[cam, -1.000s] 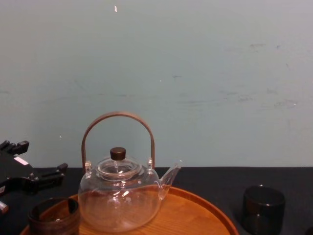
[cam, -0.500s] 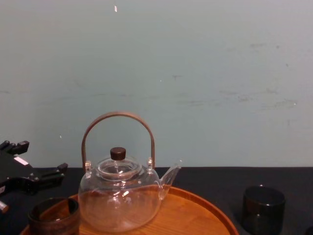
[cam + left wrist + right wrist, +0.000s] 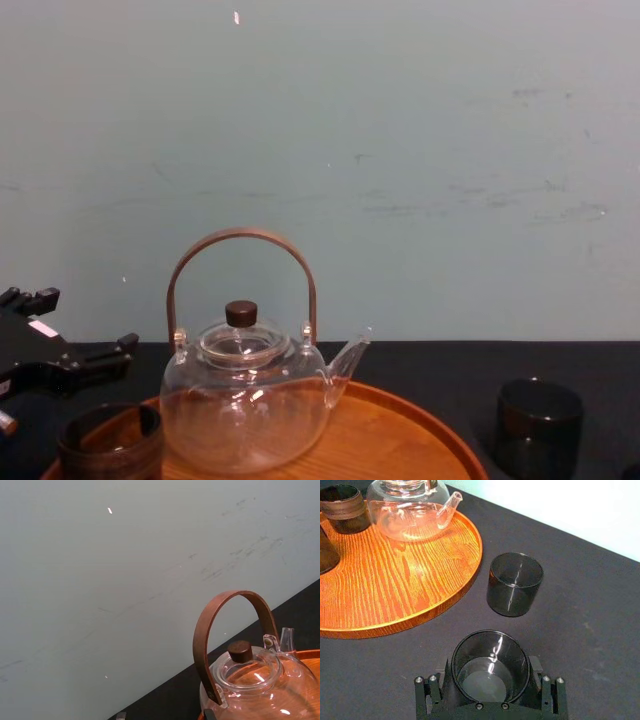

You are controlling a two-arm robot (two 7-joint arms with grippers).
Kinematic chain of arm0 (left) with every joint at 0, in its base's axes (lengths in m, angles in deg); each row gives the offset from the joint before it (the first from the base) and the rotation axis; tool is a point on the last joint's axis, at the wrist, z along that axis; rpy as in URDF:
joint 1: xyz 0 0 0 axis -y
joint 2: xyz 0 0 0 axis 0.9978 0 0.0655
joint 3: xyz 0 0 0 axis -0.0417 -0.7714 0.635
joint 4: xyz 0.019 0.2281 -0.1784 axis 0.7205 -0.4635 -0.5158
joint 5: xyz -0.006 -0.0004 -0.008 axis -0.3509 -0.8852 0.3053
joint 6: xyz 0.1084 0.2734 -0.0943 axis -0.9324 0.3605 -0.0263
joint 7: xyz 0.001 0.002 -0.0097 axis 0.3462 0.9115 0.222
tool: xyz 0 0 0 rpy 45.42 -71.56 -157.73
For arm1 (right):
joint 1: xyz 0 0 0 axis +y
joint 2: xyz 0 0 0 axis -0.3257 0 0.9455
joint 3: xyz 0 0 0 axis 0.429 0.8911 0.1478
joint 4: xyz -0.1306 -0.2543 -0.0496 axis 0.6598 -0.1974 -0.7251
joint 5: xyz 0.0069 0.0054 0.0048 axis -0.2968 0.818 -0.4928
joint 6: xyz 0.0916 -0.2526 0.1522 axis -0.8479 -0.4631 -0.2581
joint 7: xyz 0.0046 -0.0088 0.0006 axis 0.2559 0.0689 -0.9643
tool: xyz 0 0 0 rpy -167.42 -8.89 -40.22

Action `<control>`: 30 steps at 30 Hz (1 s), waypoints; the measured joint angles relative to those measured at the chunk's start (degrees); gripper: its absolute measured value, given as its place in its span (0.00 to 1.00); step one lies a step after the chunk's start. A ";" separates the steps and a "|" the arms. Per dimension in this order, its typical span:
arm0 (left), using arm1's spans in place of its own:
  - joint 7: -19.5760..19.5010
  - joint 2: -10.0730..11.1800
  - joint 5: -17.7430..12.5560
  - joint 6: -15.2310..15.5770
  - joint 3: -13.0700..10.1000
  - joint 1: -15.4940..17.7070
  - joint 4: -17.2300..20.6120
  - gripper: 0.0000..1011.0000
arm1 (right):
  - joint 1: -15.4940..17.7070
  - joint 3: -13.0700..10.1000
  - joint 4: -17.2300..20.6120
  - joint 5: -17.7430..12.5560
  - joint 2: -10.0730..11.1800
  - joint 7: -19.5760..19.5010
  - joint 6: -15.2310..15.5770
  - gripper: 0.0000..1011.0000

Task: Pick up the glass from the table and place it on the tray.

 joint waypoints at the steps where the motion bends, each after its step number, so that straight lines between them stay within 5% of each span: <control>1: 0.00 0.00 0.00 0.00 0.00 0.00 0.00 0.99 | 0.00 -0.01 0.00 0.00 0.00 0.00 0.00 0.99; 7: 0.00 0.00 0.00 0.00 0.00 0.00 0.00 0.99 | 0.03 -0.10 0.03 -0.13 -0.04 -0.02 0.00 0.90; 30: 0.00 0.00 0.00 0.00 0.00 0.01 0.00 0.99 | 0.17 -0.55 0.28 -0.80 0.41 0.91 -1.84 0.89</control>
